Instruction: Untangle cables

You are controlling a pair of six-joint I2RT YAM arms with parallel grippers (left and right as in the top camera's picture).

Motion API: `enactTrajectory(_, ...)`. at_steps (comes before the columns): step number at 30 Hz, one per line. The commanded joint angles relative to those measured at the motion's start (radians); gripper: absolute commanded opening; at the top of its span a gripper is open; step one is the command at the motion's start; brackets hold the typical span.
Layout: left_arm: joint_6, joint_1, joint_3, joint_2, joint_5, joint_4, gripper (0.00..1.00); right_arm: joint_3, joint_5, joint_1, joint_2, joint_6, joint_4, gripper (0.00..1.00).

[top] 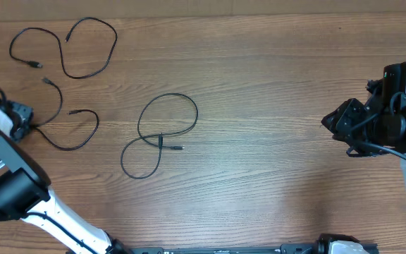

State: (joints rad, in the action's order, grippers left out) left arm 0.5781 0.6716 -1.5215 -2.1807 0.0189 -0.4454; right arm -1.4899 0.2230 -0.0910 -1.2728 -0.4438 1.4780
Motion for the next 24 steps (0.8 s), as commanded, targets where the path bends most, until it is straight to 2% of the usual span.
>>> enactTrajectory(1, 0.010, -0.031, 0.014, -0.071, -0.017, 0.021, 0.35, -0.003, 0.007, -0.003, 0.003, 0.003, -0.001, 0.42)
enactTrajectory(4, 0.010, -0.042, 0.014, -0.101, -0.017, 0.050, 0.32, -0.003, 0.007, -0.003, 0.003, 0.004, 0.003, 0.42)
enactTrajectory(12, -0.043, -0.044, -0.008, -0.108, -0.018, 0.071, 0.30, -0.003, 0.006, -0.003, 0.003, 0.003, 0.016, 0.42)
enactTrajectory(16, -0.105, -0.042, -0.097, -0.103, -0.016, -0.023, 0.31, -0.003, 0.006, -0.003, 0.003, 0.004, 0.016, 0.42)
enactTrajectory(20, -0.111, -0.043, -0.230, -0.090, -0.029, -0.151, 0.31, -0.003, 0.006, -0.003, 0.003, 0.004, 0.016, 0.42)
enactTrajectory(21, -0.111, -0.044, -0.269, -0.086, -0.042, -0.202, 0.35, -0.003, 0.006, -0.003, 0.003, 0.004, 0.017, 0.42)
enactTrajectory(23, -0.111, -0.044, -0.340, -0.075, -0.083, -0.328, 0.52, -0.003, 0.006, -0.003, 0.003, 0.004, 0.017, 0.42)
enactTrajectory(24, -0.110, -0.044, -0.370, -0.073, -0.101, -0.392, 0.54, -0.003, 0.006, -0.003, 0.003, 0.004, 0.016, 0.43)
